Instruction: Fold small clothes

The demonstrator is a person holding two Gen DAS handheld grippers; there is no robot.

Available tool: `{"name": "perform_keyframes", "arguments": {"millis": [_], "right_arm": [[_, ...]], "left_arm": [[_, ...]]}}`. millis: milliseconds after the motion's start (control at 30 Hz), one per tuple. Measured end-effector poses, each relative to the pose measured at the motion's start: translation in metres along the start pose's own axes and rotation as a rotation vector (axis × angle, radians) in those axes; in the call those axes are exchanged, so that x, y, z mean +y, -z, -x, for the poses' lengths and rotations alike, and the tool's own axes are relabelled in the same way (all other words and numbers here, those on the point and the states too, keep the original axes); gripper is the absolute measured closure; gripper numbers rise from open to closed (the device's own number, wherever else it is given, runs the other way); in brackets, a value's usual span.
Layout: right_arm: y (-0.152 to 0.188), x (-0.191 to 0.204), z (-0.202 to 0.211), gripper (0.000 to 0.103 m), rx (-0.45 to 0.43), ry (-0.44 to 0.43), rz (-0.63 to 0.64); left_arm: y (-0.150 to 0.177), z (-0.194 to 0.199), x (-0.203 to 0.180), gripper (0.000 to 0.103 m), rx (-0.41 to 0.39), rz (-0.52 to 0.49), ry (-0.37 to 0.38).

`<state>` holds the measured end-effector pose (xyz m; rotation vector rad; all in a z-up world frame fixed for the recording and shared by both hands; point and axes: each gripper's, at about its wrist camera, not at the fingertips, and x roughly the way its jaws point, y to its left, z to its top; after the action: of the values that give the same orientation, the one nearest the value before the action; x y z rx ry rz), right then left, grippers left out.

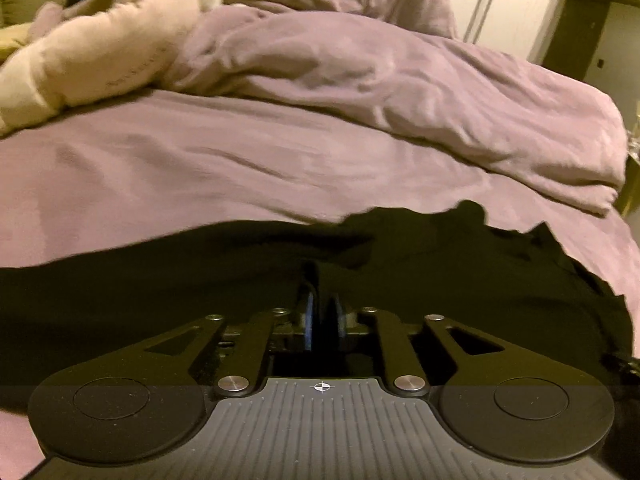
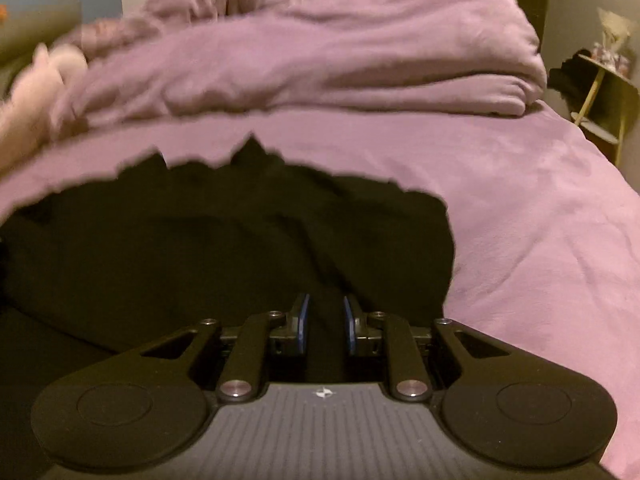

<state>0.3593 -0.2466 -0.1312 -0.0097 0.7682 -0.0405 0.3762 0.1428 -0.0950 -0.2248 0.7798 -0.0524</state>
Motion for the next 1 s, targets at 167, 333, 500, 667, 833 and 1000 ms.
{"name": "perform_keyframes", "arguments": {"millis": [167, 333, 500, 667, 833, 1000], "right_arm": [[-0.007, -0.002, -0.004, 0.085, -0.009, 0.020, -0.003], [-0.002, -0.010, -0.005, 0.085, -0.048, 0.002, -0.020], [-0.004, 0.000, 0.011, 0.082, -0.020, 0.073, -0.019], [0.013, 0.009, 0.044, 0.079, -0.030, -0.047, -0.122], [0.033, 0.021, 0.062, 0.078, 0.004, -0.077, -0.150], [0.039, 0.025, 0.075, 0.076, 0.018, -0.088, -0.175]], "left_arm": [[0.006, 0.023, 0.035, 0.081, 0.023, 0.050, -0.042], [0.021, 0.069, 0.094, 0.051, 0.008, 0.225, -0.041], [0.050, 0.121, 0.176, 0.041, -0.044, 0.509, -0.114], [0.080, 0.152, 0.261, 0.042, -0.131, 0.806, -0.178], [0.094, 0.153, 0.321, 0.048, -0.274, 1.013, -0.119], [0.100, 0.143, 0.353, 0.075, -0.323, 1.142, -0.140]]}}
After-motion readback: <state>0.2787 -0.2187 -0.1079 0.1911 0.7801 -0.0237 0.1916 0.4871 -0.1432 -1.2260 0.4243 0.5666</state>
